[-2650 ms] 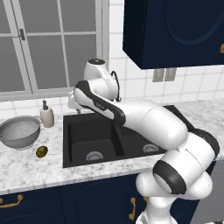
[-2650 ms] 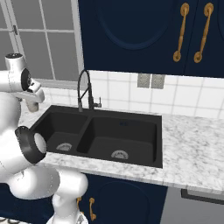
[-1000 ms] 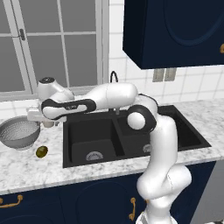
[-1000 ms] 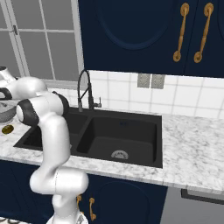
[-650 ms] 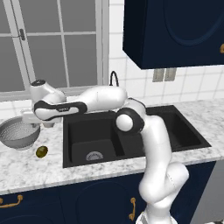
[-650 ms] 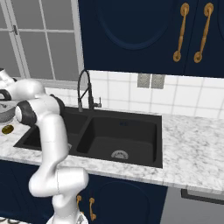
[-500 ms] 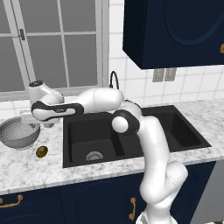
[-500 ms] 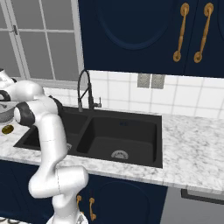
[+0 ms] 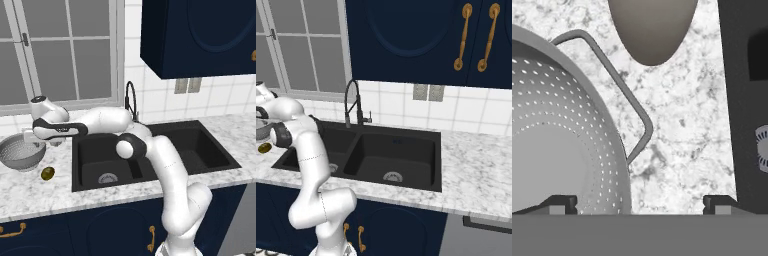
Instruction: Put the colander in the sink, put the kiwi in the colander, and turn on the sink faucet and pour water over the colander.
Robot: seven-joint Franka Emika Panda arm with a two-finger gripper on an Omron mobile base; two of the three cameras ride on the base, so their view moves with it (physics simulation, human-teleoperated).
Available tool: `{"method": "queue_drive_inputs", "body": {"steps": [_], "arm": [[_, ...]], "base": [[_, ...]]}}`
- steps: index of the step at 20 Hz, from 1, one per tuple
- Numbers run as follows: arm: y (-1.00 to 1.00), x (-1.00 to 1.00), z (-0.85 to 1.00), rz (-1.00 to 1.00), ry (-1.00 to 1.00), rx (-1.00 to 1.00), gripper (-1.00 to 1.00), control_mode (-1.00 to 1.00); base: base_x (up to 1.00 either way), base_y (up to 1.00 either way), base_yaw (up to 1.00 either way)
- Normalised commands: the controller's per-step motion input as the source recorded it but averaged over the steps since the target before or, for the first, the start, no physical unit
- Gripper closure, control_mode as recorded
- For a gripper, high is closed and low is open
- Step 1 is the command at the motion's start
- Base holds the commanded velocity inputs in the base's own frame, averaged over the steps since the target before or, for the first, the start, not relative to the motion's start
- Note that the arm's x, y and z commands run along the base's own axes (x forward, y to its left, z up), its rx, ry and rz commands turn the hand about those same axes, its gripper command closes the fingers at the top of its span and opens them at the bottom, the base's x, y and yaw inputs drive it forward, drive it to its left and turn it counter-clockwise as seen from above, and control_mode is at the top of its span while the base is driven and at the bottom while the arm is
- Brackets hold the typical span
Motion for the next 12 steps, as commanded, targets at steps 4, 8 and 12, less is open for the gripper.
{"method": "queue_drive_inputs", "body": {"steps": [4, 8, 12], "arm": [[0.27, 0.45, -0.12, -0.01, 0.00, 0.00, -1.00, -1.00], [0.23, 0.41, -0.23, 0.00, 0.00, 0.00, -1.00, -1.00], [0.08, 0.10, -0.19, 0.00, -0.01, 0.00, 1.00, -1.00]], "base": [[0.00, 0.00, 0.00], [0.00, 0.00, 0.00], [0.00, 0.00, 0.00]]}}
